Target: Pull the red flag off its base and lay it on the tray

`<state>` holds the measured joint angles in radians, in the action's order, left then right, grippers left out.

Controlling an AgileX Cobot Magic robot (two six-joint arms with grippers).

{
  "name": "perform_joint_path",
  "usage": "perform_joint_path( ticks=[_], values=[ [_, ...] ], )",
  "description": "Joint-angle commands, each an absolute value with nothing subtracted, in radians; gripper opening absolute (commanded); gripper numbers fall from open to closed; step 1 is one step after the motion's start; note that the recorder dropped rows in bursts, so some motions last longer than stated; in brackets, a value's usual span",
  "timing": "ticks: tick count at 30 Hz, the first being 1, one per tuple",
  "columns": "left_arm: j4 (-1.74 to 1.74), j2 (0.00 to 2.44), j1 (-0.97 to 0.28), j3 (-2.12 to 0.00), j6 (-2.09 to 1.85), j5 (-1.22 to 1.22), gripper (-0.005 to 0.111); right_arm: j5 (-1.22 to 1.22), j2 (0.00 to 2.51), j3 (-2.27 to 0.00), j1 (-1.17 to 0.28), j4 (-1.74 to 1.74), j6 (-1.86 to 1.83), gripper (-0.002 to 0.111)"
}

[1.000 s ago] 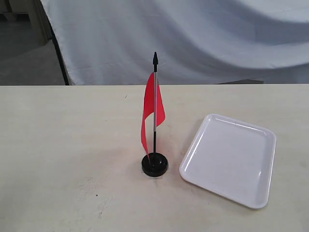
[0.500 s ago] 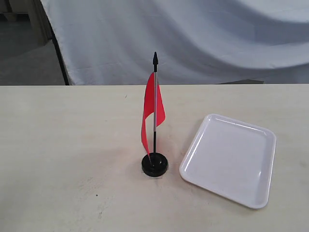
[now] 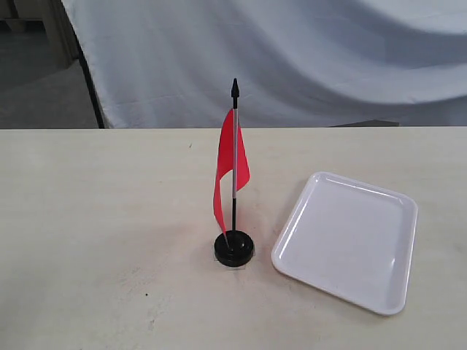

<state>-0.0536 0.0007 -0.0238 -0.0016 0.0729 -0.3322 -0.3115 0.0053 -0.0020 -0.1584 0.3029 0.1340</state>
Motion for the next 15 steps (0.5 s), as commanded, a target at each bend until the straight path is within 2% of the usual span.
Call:
perform_joint_path(
  ticks=[1, 9, 11, 15],
  values=[
    [-0.047, 0.0, -0.021, 0.0, 0.074, -0.324, 0.001, -0.326, 0.0, 0.0, -0.162, 0.228, 0.196, 0.0],
    [-0.047, 0.0, -0.021, 0.0, 0.074, -0.324, 0.001, -0.462, 0.061, 0.0, -0.162, -0.102, 0.318, 0.0],
    [-0.047, 0.0, -0.021, 0.0, 0.074, -0.324, 0.001, -0.558, 0.195, 0.0, -0.162, -0.126, 0.318, 0.0],
    [-0.047, 0.0, -0.021, 0.0, 0.074, -0.324, 0.001, -0.953, 0.704, 0.0, -0.162, -0.148, 0.288, 0.0]
  ],
)
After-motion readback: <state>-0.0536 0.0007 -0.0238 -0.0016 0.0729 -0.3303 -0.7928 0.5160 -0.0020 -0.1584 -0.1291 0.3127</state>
